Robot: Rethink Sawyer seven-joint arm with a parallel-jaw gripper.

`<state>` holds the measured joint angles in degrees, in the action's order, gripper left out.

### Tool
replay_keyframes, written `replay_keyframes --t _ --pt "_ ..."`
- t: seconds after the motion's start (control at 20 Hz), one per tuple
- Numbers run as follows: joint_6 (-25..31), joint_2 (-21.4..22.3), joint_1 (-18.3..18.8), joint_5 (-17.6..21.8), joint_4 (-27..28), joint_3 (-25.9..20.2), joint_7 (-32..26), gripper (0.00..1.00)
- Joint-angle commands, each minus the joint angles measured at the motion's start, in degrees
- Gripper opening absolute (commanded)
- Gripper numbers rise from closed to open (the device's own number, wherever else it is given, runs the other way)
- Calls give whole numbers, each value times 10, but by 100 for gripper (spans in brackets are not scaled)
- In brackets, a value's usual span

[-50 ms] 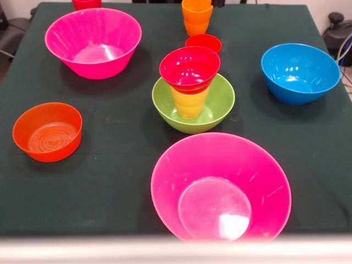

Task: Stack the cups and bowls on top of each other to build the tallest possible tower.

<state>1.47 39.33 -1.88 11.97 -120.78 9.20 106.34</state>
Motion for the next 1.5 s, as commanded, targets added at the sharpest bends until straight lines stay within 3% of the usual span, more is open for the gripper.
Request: replay_keyframes --t 0.05,0.9,1.5 --pt "-35 -49 13 31 -13 -41 64 0" --pt "-49 -69 17 36 5 -47 61 0" --pt "-41 -108 14 13 36 -59 68 0"
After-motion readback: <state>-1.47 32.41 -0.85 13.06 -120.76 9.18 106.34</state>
